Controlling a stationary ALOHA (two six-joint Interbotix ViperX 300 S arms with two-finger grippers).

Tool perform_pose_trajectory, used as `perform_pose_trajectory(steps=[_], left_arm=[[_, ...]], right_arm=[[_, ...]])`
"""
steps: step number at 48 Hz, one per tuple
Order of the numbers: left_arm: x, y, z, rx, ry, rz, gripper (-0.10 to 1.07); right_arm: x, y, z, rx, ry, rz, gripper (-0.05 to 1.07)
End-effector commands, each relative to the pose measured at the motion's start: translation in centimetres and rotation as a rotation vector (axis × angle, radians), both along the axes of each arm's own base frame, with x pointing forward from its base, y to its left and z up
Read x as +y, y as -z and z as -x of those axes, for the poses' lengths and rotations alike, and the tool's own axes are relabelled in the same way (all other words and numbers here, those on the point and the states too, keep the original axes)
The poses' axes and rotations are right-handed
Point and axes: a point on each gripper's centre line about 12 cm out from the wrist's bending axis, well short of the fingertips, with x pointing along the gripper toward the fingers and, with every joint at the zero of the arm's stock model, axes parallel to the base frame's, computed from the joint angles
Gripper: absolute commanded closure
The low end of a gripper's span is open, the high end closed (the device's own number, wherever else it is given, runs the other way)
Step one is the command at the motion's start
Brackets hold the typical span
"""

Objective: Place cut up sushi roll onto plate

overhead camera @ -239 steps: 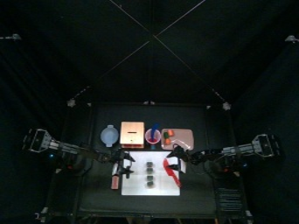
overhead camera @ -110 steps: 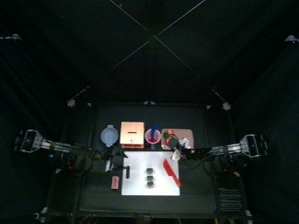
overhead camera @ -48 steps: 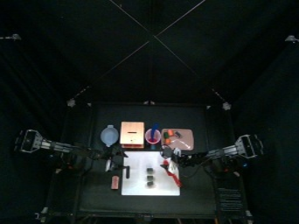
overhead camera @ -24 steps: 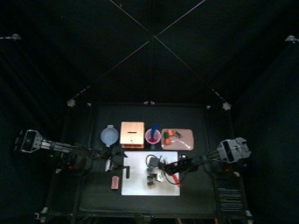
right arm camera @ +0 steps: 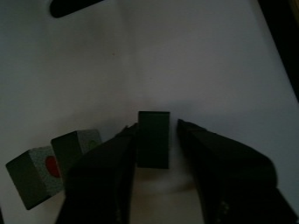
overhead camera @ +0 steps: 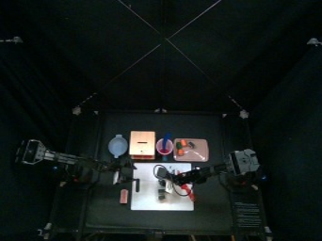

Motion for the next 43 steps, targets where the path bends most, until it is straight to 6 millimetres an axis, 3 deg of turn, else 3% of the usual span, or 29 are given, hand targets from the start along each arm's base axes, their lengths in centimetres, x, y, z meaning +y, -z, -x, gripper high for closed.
perform_pose_trajectory(steps=[1, 11, 19, 25, 33, 43], left_arm=[[0.1, -0.5, -0.3, -0.017, -0.004, 0.003, 0.0], [0.2, -0.4, -0.3, -0.015, -0.008, 0.003, 0.0], [0.3, -0.5, -0.4, -0.018, -0.011, 0.002, 0.0], [0.3, -0.4, -0.3, -0.015, -0.012, 0.003, 0.0], [0.3, -0.4, -0.3, -0.015, -0.013, 0.001, 0.0], [0.3, -0.3, -0.3, -0.013, -0.018, 0.008, 0.0]], right_arm=[[-0.8, -3.8, 0.5, -0.052, 0.043, 0.036, 0.33], [-3.5, -6.6, 6.0, 0.004, 0.179, 0.141, 0.33], [-8.0, -5.1, 11.2, 0.093, 0.317, 0.175, 0.33], [-11.4, -3.8, 13.7, 0.128, 0.413, 0.171, 0.33], [-14.2, -2.2, 14.0, 0.137, 0.464, 0.134, 0.33], [-15.1, -0.5, 13.1, 0.164, 0.462, 0.113, 0.23]])
